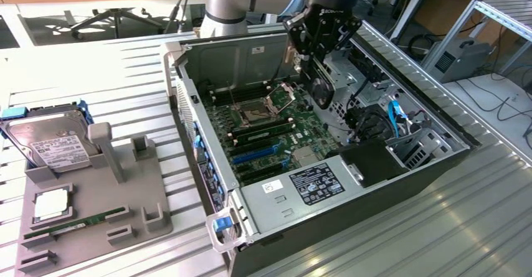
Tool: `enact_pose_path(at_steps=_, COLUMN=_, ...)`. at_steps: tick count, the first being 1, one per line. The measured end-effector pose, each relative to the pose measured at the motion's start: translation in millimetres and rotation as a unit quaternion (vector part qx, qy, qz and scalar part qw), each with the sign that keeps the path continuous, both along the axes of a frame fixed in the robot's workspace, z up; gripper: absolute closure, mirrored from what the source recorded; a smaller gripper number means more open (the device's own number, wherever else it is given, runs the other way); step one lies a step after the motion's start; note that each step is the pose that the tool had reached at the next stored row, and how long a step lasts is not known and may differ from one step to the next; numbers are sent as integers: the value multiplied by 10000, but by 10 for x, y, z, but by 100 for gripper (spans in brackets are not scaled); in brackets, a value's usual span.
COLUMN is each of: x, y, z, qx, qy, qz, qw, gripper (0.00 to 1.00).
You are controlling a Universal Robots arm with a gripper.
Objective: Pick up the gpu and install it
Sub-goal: 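Pick up the gpu and move the gpu toward the slot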
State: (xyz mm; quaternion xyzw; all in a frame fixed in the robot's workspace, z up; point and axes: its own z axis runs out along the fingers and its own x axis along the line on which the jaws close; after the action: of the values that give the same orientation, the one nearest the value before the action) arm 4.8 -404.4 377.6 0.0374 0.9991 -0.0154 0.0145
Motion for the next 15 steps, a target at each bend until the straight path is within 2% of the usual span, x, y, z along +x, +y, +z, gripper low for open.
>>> enact_pose_path(at_steps=8, x=0, y=0, z=-54, qx=0, qy=0, qz=0, qw=10000, gripper=73)
enact_pose_path(at_steps=15, x=0, y=0, z=-59, qx=0, qy=0, qz=0, qw=10000, gripper=73)
